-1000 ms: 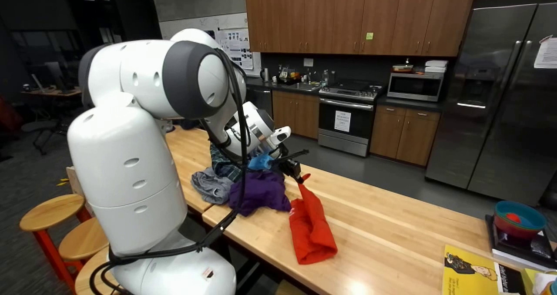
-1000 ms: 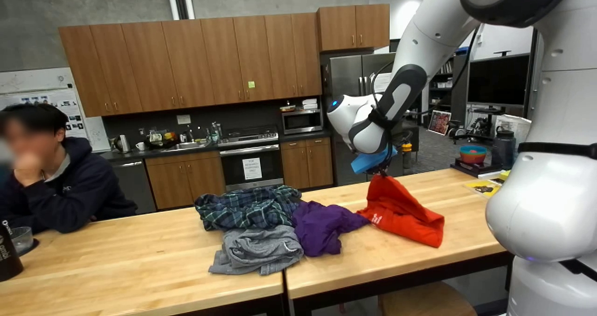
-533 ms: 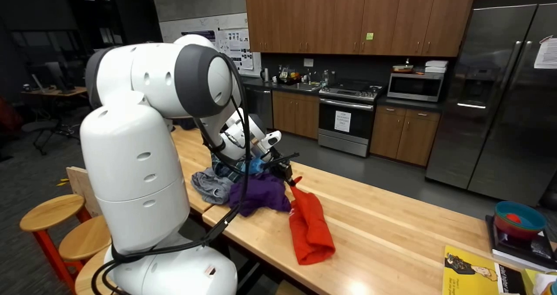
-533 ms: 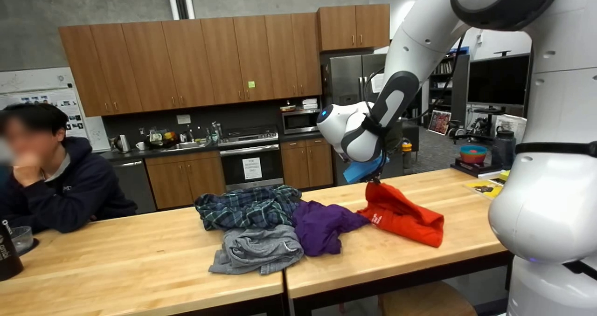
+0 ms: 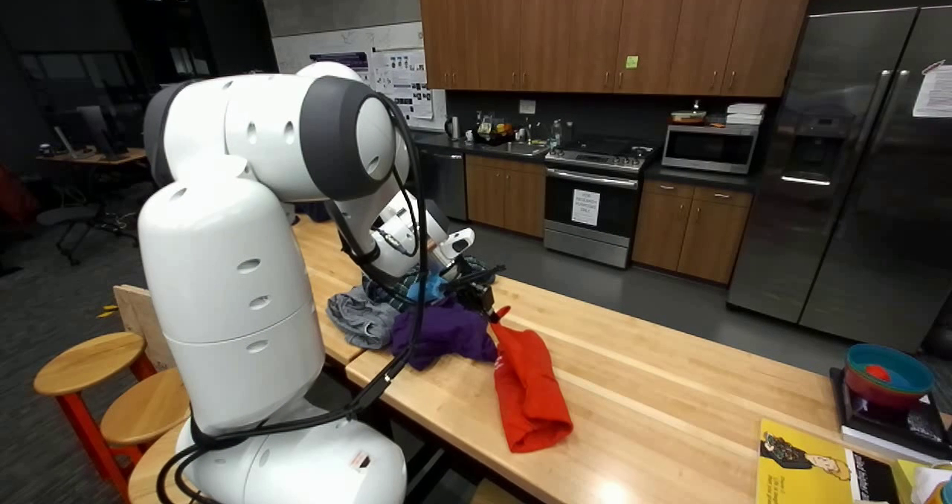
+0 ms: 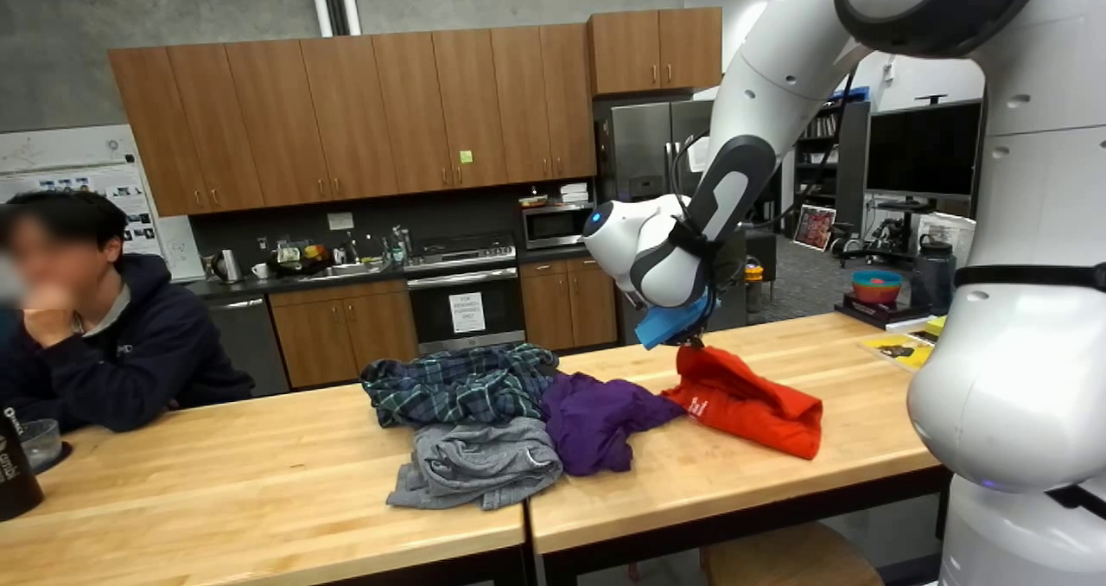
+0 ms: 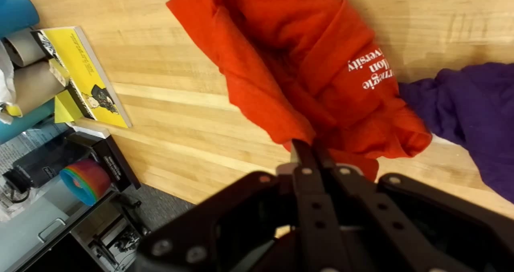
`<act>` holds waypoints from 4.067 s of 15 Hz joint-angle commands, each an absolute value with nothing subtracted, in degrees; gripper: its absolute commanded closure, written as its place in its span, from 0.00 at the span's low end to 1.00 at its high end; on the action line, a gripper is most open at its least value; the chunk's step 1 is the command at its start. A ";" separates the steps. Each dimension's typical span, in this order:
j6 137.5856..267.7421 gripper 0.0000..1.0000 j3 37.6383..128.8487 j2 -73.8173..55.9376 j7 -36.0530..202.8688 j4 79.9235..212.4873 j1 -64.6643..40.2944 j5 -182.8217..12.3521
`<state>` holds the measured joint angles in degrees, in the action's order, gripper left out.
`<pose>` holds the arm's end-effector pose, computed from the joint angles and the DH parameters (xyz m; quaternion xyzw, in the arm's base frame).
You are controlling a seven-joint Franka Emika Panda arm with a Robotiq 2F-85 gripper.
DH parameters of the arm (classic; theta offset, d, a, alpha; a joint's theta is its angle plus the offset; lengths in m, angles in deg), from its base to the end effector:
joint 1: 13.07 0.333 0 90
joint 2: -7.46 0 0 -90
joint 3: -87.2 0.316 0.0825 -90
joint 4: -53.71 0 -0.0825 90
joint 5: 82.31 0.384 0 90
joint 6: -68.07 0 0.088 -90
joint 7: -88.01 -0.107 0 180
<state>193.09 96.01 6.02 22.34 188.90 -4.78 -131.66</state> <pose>0.4748 0.1167 0.3107 0.9369 -0.1232 0.1393 0.2961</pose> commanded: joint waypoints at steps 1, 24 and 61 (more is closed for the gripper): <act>192.65 0.99 96.29 7.25 22.89 190.55 -4.02 -132.25; 204.95 0.00 91.50 10.68 42.14 191.49 -8.82 -120.75; 197.43 0.03 83.07 -9.72 114.83 177.23 -17.83 -89.37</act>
